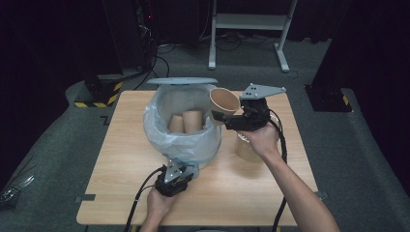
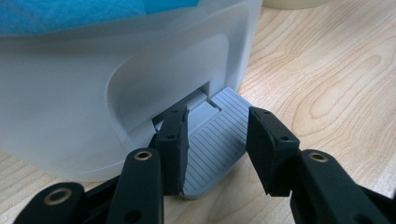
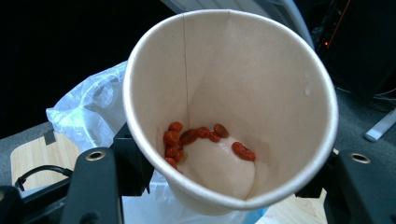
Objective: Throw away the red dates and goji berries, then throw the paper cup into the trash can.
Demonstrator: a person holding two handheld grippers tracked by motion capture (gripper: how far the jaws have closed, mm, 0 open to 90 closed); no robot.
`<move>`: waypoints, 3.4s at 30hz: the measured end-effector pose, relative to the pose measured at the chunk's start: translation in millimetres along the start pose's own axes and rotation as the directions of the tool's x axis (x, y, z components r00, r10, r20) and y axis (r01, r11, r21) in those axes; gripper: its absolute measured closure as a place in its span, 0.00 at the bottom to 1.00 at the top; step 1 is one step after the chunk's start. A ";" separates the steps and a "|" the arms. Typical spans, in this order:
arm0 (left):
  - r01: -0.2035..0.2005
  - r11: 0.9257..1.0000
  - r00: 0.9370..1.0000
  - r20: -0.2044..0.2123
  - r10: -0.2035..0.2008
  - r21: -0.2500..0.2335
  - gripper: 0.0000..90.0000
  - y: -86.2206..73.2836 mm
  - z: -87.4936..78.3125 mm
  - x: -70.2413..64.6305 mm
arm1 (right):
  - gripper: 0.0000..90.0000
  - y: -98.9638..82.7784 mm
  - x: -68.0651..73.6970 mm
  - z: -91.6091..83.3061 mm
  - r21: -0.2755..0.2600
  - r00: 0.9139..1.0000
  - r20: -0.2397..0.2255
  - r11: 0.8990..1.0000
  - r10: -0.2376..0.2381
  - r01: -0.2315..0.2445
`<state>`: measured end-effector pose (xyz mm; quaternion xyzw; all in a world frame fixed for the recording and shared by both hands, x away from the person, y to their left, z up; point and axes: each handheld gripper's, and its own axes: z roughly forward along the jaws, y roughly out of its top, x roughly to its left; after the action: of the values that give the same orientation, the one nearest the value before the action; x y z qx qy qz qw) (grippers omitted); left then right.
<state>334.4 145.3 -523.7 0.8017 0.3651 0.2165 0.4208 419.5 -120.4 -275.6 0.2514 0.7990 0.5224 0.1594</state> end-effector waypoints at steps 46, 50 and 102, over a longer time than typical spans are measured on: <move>0.001 1.000 1.000 -0.006 -0.001 -0.006 0.65 0.1 -0.2 0.8 | 0.39 14.7 11.0 57.2 0.050 0.998 -0.066 0.999 0.017 -0.014; 0.000 1.000 1.000 -0.005 0.000 -0.005 0.65 0.1 -0.3 1.0 | 0.39 15.2 15.1 62.8 0.057 0.997 -0.077 0.998 0.016 -0.012; 0.005 1.000 1.000 0.002 -0.005 -0.005 0.65 0.0 0.0 0.2 | 0.52 -24.1 1.0 15.6 -0.038 0.998 -0.011 0.998 0.054 -0.054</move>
<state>334.5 145.5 -523.7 0.7998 0.3663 0.2155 0.4238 421.1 -115.9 -303.9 0.2673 0.7827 0.5428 0.1460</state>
